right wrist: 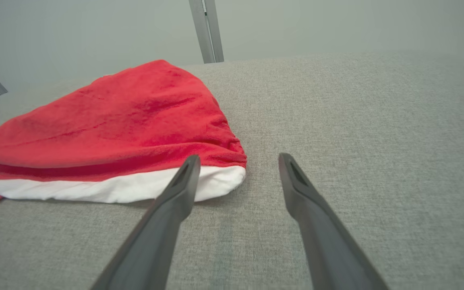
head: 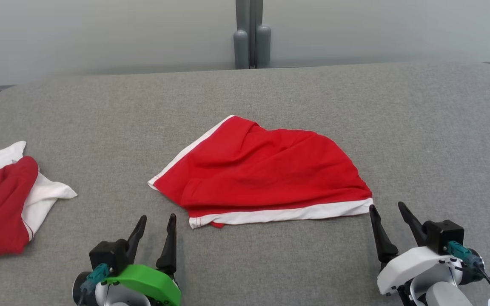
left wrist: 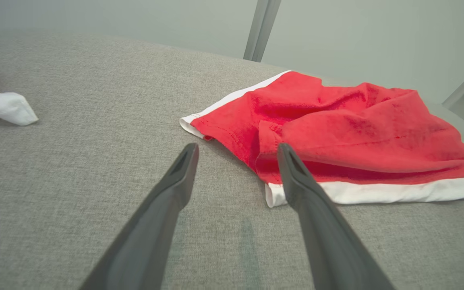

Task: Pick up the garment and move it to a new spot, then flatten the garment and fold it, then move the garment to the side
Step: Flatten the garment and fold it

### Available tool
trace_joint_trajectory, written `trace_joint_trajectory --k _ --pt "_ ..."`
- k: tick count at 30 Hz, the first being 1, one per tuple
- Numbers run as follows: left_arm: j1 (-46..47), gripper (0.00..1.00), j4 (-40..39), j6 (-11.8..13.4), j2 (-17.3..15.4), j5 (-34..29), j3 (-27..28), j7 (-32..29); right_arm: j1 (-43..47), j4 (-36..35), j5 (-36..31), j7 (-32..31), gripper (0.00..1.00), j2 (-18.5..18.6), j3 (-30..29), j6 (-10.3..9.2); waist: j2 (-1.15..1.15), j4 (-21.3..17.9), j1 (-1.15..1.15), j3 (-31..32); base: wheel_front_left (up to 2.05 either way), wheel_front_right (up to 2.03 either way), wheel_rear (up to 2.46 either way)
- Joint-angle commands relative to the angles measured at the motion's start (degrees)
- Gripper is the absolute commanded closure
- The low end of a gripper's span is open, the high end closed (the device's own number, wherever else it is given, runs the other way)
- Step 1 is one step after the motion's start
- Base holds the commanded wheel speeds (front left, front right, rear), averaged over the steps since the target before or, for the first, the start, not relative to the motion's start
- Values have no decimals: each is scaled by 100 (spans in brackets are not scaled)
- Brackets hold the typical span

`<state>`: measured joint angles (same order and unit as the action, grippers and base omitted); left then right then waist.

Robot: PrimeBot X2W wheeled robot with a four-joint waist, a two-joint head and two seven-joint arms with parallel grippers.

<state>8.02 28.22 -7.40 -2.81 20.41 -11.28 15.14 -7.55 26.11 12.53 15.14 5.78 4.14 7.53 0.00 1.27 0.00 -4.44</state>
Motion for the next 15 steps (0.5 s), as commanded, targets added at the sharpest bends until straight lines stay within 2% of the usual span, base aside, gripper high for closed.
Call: trace_joint_trajectory --k 1,15 --pt "-99 0 18 -14 -19 -55 13 0 89 3 3 2 0 -20 -16 -8 0 -74 0 126 0 0 0" --pt "-671 0 -150 -14 -19 -264 252 0 414 -143 -97 1 0 -178 -93 -8 0 -87 0 550 0 0 0"
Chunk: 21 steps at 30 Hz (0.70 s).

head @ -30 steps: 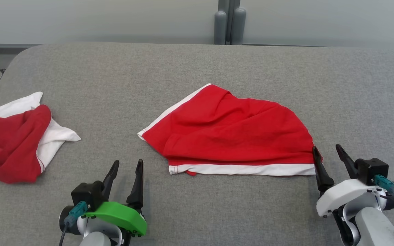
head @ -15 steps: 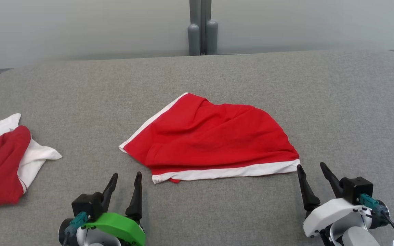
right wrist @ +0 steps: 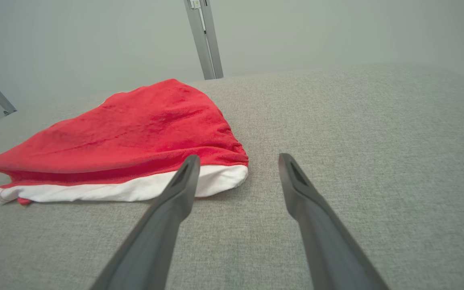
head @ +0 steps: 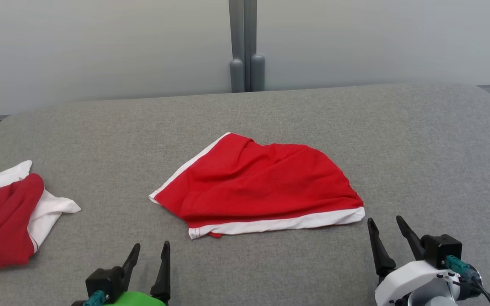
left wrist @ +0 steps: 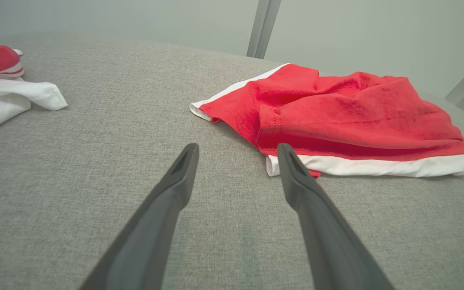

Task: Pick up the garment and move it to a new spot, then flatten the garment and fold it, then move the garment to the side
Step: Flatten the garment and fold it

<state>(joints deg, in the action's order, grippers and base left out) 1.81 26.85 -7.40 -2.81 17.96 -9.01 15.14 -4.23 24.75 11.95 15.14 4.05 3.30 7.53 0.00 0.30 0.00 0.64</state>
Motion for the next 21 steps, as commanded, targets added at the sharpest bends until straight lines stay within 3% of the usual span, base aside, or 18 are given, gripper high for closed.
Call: trace_joint_trajectory --k 1,15,21 --pt "-87 0 -38 -14 -19 -51 50 0 104 -16 -45 1 0 -14 -14 -8 0 16 0 72 0 0 0" --pt "-422 0 -404 24 -18 -472 441 0 369 -334 -104 1 0 -77 -115 -8 0 137 0 370 0 0 0" --pt "-413 0 -383 6 -17 -405 359 0 327 -309 -110 1 0 -81 -128 -8 0 144 0 227 0 0 0"
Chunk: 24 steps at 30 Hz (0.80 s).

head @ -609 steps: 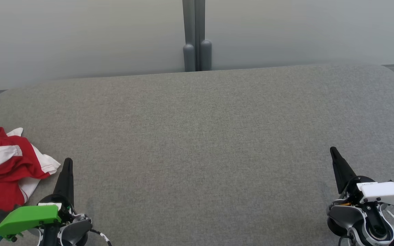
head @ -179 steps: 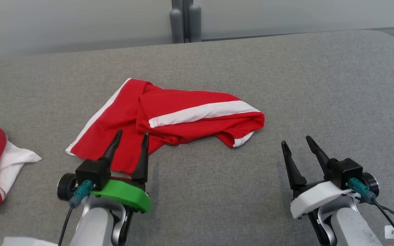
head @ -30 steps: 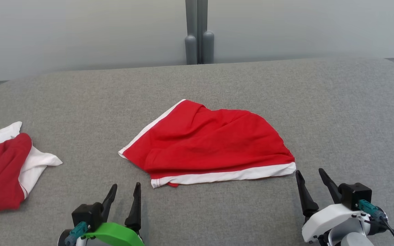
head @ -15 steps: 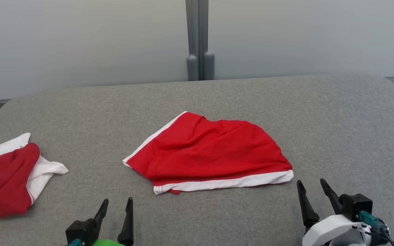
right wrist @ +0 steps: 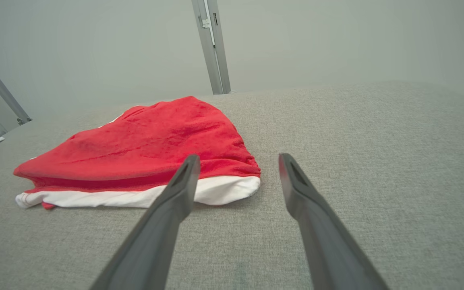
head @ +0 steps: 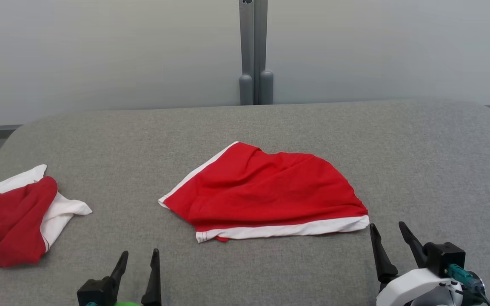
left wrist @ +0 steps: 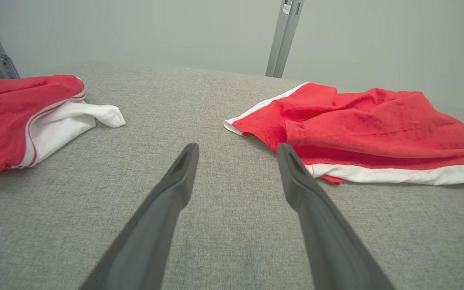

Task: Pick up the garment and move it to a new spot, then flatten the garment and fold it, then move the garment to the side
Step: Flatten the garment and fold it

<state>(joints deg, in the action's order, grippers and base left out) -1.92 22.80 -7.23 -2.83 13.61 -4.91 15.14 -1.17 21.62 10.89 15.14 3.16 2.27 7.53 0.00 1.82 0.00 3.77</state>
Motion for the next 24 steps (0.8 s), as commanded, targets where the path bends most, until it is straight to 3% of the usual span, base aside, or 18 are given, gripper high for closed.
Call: trace_joint_trajectory --k 1,7,13,24 --pt "-40 0 21 -10 -15 30 -52 0 22 4 -5 1 0 8 -25 -8 0 -9 0 -86 0 0 0" --pt "311 0 198 -27 -15 158 -460 0 -173 51 -41 1 0 30 7 -8 0 -80 0 -489 0 0 0" --pt "958 0 335 -29 -29 509 -1061 0 -604 -50 -10 1 0 104 79 -8 0 -227 0 -1298 0 0 0" --pt "1310 0 781 -30 -21 916 -1118 0 -896 -51 -2 1 0 125 97 -8 0 -396 0 -1715 0 0 0"
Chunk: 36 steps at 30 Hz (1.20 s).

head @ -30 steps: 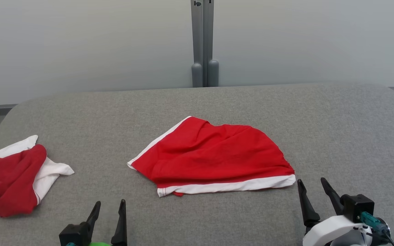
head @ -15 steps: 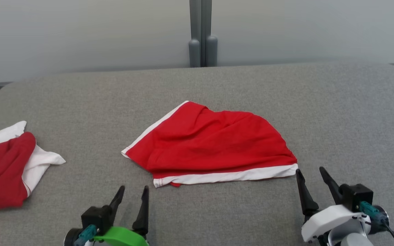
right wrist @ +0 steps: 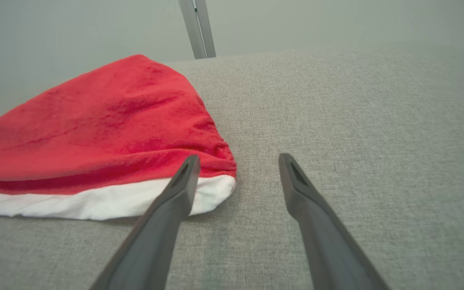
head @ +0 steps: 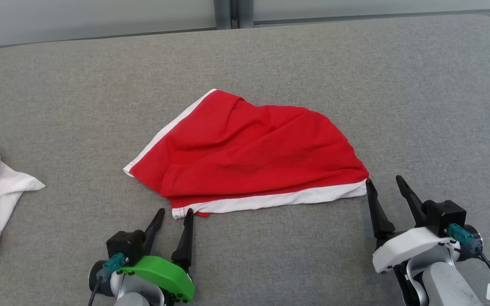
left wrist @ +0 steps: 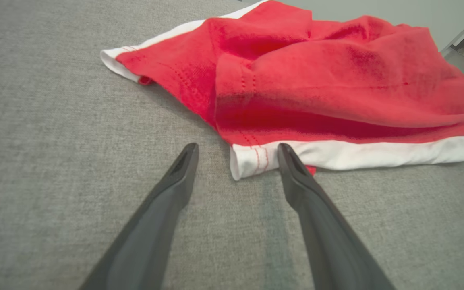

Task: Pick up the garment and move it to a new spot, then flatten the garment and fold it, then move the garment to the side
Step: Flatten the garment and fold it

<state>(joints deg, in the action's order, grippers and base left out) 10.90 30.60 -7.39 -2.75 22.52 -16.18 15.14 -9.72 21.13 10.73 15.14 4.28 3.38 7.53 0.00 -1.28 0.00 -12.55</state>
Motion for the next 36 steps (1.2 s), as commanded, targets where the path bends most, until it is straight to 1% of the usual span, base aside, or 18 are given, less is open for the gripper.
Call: trace_joint_trajectory --k 1,9,10,11,14,15,18,21,24,25,27,32,36 --pt "9 0 11 -14 -28 44 -6 0 -44 1 14 1 0 13 -27 -8 0 -79 0 -80 0 0 0" --pt "19 0 21 -15 -29 228 -173 -3 -88 41 -3 1 0 -18 -32 -8 0 -16 0 -90 0 0 0" --pt "35 11 32 -15 -29 245 -186 -3 -95 44 2 1 0 -21 -21 -8 0 -20 0 -94 0 0 0" --pt "54 46 44 -15 -29 255 -205 -3 -101 48 6 1 0 -22 -11 -8 0 -24 0 -97 0 0 0" --pt "85 85 21 -15 -29 348 -274 -3 -117 62 17 1 0 -26 12 -8 0 -40 0 -101 0 0 0" --pt "94 100 3 -15 -31 373 -297 -3 -122 66 27 1 0 -27 18 -8 0 -43 0 -103 0 0 0" --pt "108 100 -108 -15 -71 421 -349 -2 -95 76 47 1 0 -26 28 -8 0 -40 0 -100 0 0 0" --pt "118 100 -239 -15 -117 396 -184 -1 -78 95 79 1 0 -16 45 -8 0 -19 0 -99 0 0 0" --pt "16 100 -362 -15 -105 205 254 -1 -60 112 139 1 0 -5 110 -8 0 35 0 -81 0 0 0" --pt "-46 100 -368 -15 -91 36 486 -1 -55 134 176 1 0 15 189 -8 0 74 0 -72 0 0 0" --pt "-59 100 -365 -15 -79 -70 664 -1 -55 167 228 1 0 29 290 -8 0 113 0 -76 0 0 0" --pt "17 100 -297 -15 -52 -226 808 0 -82 239 500 1 0 168 802 -8 0 190 0 -106 0 0 0" --pt "53 100 -250 -15 -32 -275 904 -1 -7 217 748 1 0 376 1249 -8 0 192 0 -119 0 0 0"
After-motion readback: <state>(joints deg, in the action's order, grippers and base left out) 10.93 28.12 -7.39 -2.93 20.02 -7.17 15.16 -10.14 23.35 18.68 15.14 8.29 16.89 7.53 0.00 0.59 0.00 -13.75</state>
